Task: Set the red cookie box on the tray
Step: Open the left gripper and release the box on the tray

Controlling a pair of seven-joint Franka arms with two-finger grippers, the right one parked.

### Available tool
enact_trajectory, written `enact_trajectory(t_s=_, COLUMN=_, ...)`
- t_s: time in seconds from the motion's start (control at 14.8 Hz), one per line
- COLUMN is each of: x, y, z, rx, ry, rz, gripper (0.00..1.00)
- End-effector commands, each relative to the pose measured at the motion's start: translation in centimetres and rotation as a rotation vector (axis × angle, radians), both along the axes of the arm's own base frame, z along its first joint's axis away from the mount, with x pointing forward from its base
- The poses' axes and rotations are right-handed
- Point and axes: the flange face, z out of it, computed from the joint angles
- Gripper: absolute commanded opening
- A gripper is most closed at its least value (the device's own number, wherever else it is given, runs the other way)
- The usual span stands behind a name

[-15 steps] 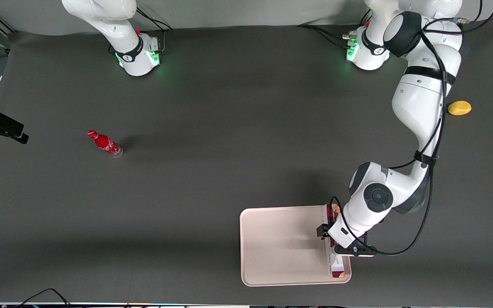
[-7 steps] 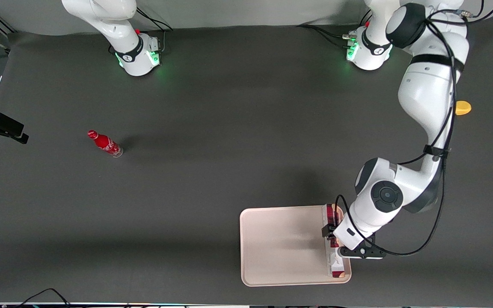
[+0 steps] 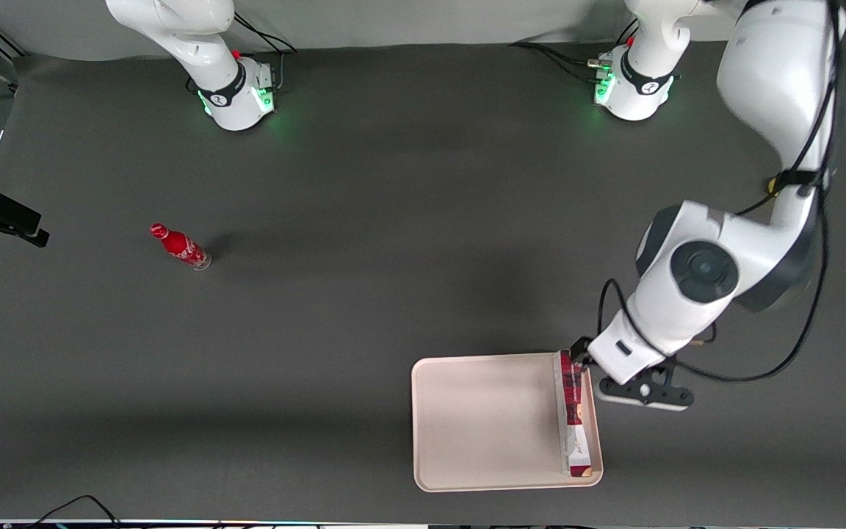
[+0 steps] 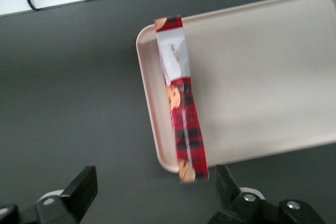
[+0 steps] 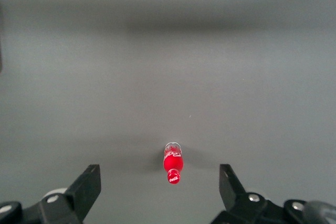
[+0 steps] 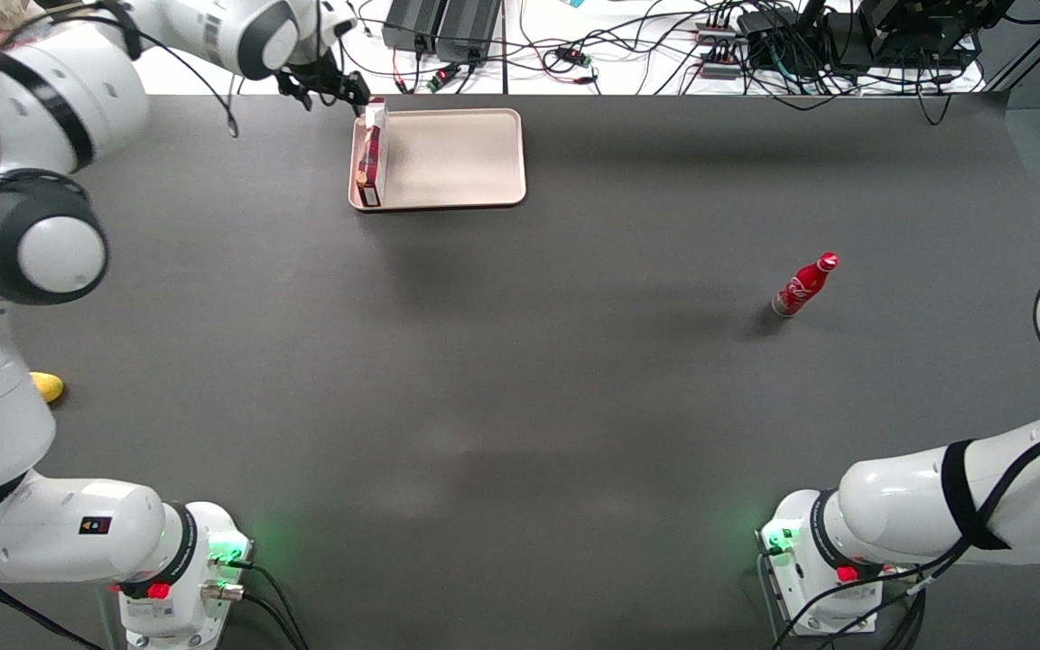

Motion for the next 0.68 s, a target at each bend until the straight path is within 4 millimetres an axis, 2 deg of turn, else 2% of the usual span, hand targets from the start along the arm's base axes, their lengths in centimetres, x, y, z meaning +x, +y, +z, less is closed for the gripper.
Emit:
enact_trajectory(t_s=0.0, x=-6.6, y=6.5, z=3.8, rx=0.016, ry=0.057, rz=-0.038, gripper=1.0)
enact_trajectory(t_s=0.14, x=-8.9, y=9.2, z=6.1, rx=0.029, ry=0.061, rz=-0.029, gripper=1.0)
enact_trajectory(t_s=0.27, x=-10.5, y=11.1, z=9.0, rx=0.05, ry=0.121, rz=0.01, gripper=1.0)
enact_trajectory(t_s=0.47, x=-11.9, y=12.4, z=14.3, rx=0.06, ry=0.183, rz=0.044, gripper=1.0)
enact_trajectory(t_s=0.61, x=-12.8, y=14.0, z=15.9, rx=0.05, ry=0.193, rz=0.069, gripper=1.0)
